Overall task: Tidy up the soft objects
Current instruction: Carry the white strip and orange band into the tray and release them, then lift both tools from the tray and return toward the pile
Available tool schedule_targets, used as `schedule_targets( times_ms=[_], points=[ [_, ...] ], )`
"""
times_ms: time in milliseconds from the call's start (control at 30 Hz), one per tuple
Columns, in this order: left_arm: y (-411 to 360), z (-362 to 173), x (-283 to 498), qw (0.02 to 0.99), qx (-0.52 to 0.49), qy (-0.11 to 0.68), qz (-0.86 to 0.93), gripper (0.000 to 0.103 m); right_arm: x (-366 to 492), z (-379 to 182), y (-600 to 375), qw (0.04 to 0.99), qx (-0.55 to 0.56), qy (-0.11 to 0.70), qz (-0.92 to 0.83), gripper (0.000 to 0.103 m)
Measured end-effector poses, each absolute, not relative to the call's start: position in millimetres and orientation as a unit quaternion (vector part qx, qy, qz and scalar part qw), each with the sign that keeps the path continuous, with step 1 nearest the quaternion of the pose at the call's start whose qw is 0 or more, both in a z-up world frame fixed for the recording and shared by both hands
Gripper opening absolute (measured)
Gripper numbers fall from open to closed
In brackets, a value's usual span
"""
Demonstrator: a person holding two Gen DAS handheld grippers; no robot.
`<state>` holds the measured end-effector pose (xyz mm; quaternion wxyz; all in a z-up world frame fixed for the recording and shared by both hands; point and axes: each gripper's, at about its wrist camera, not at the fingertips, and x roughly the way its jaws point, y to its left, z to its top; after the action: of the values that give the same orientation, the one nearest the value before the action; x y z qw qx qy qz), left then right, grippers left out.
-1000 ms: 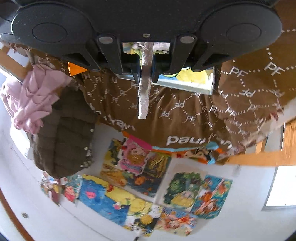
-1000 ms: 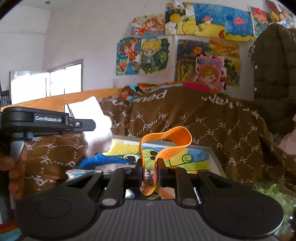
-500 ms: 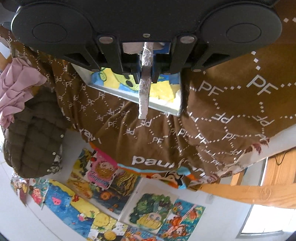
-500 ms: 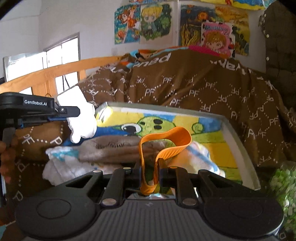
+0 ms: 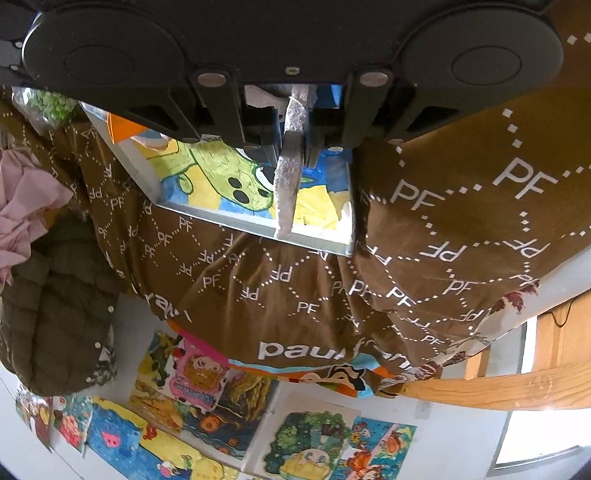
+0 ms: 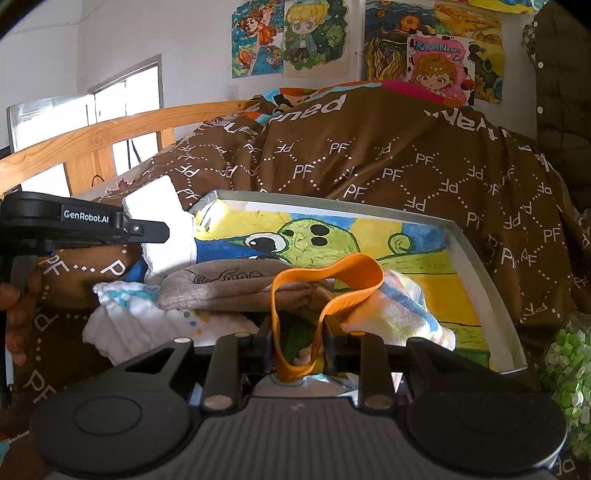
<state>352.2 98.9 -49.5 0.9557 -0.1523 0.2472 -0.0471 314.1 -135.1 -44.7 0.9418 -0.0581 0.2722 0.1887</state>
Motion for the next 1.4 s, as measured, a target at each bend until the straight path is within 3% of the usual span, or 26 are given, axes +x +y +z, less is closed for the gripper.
schedule_targets(
  times_ms=[367, 600, 733, 967, 1333, 1400],
  points=[
    [82, -52, 352, 0.955, -0.117, 0.264, -0.069, 0.024, 313, -40, -139, 0.944, -0.047, 0.269, 0.185, 0.051],
    [74, -44, 345, 0.953, -0.115, 0.267, -0.084, 0.049, 308, -31, -144, 0.946, -0.037, 0.262, 0.185, 0.061],
    [73, -36, 336, 0.953, -0.13, 0.262, -0.083, 0.06, 304, -23, -146, 0.949, -0.039, 0.253, 0.186, 0.073],
    [72, -19, 314, 0.956, -0.14, 0.246, -0.077, 0.069, 292, -10, -154, 0.955, -0.036, 0.232, 0.183, 0.082],
    [59, 21, 256, 0.976, -0.122, 0.173, -0.055, 0.1, 235, 36, -198, 0.976, 0.028, 0.147, 0.158, 0.102],
    [55, 29, 242, 0.979, -0.118, 0.155, -0.055, 0.1, 221, 45, -207, 0.979, 0.035, 0.127, 0.153, 0.103]
  ],
)
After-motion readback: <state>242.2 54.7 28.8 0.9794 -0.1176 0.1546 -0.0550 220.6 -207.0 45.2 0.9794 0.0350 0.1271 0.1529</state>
